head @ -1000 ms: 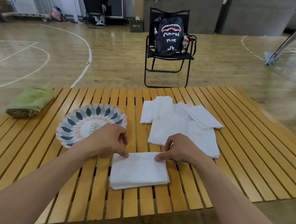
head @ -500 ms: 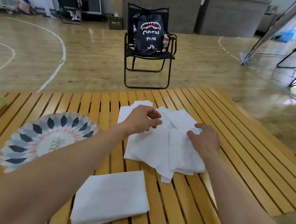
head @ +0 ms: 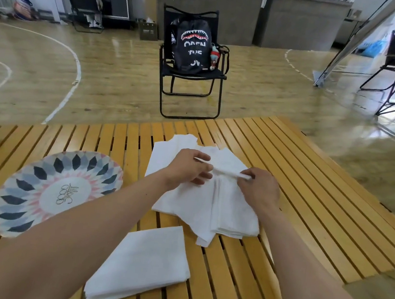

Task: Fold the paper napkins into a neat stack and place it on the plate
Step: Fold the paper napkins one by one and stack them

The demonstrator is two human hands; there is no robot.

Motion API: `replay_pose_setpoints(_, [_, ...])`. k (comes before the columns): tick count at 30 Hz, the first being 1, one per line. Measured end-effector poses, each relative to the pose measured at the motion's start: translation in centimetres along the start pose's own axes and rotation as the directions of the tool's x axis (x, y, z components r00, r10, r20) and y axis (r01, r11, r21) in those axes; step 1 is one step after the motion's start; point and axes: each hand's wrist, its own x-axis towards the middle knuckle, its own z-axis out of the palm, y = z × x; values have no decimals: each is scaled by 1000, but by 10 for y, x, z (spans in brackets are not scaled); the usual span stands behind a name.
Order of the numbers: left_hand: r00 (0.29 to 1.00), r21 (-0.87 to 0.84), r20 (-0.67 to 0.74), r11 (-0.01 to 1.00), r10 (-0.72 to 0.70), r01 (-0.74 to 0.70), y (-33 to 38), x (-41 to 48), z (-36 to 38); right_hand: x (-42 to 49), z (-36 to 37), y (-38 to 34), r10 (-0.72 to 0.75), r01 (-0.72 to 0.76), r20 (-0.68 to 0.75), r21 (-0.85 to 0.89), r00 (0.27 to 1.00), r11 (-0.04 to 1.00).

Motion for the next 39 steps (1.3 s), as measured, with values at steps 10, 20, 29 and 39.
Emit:
replay_pose_setpoints(10, [983,45,-135,992,124,-119,-12,-27,-24,-24,-40,-28,-38,-162,260,705,965,690])
replay_pose_setpoints(20, [986,-162,166,987,25,2,-22,-67,-63,-33,-30,-37,-159,-79,327,608,932,790])
replay_pose_setpoints(29, [980,303,-134,935,-150,184,-40,-75,-63,-41,3,-37,-387,389,216,37,896,921])
replay_pose_setpoints(39, [985,607,-171,787,-6,110,-38,-83,-69,-49,11,-44,-419,494,362,-143,833,858])
